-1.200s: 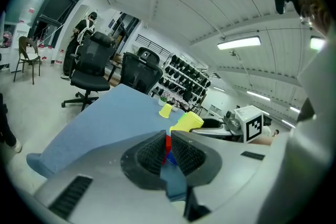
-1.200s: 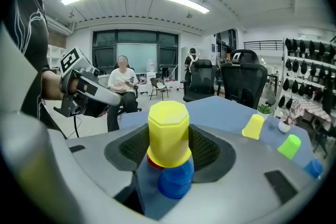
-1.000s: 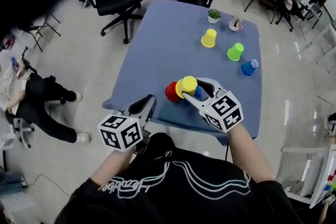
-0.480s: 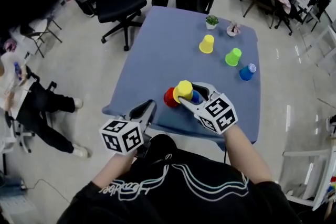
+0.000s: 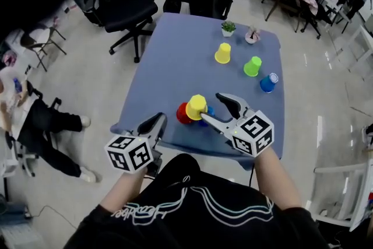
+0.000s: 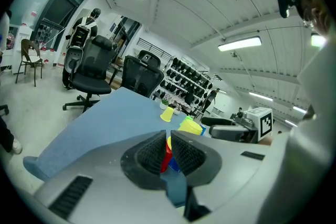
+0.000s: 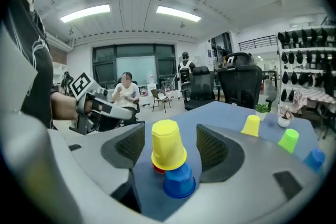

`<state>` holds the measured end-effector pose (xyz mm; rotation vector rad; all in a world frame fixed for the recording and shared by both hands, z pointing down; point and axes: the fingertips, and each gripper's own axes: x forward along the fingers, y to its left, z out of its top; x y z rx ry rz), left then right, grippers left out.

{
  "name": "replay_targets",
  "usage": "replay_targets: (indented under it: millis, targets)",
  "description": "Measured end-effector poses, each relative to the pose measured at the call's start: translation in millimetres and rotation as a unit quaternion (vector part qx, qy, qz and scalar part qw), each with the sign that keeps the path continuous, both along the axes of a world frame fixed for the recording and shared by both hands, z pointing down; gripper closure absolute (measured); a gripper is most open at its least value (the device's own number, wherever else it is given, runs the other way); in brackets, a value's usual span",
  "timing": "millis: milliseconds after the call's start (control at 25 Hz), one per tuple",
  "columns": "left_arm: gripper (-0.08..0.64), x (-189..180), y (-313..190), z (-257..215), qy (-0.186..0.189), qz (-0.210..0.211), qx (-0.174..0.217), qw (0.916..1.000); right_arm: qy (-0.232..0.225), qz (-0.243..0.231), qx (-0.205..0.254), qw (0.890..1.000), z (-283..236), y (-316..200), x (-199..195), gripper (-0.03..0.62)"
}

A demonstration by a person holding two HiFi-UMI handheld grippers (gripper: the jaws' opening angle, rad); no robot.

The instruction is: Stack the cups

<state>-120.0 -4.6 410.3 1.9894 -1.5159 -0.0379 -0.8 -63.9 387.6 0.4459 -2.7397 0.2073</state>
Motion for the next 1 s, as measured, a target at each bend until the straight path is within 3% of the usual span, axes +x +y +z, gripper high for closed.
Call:
replay_targets:
  millis: [160, 360, 760, 1000]
  targets:
    - [0.512, -2.8, -12.0, 0.9, 0.007, -0.003, -0.001, 1.0000, -0.026, 0.037, 0.015, 0.999, -21.2, -21.8, 19.6, 0.287]
    - [0.512, -2.3, -33.0, -0.3, 0.020, 0.011, -0.003, 0.9997, -0.006, 0.081, 0.058, 0.995, -25.6, -59.7, 33.1, 0.287]
    - [0.512, -15.4, -99.0, 28.5, 0.021, 0.035, -0.027, 0.9988, 0.009, 0.188, 0.025, 0.982, 23.5, -166.1, 32.8, 0.288]
    - [0.512, -18.8, -127.4, 40.7, 0.023, 0.056, -0.037, 0.9975, 0.045, 0.234, 0.026, 0.971, 58.4, -220.2, 25.3, 0.288]
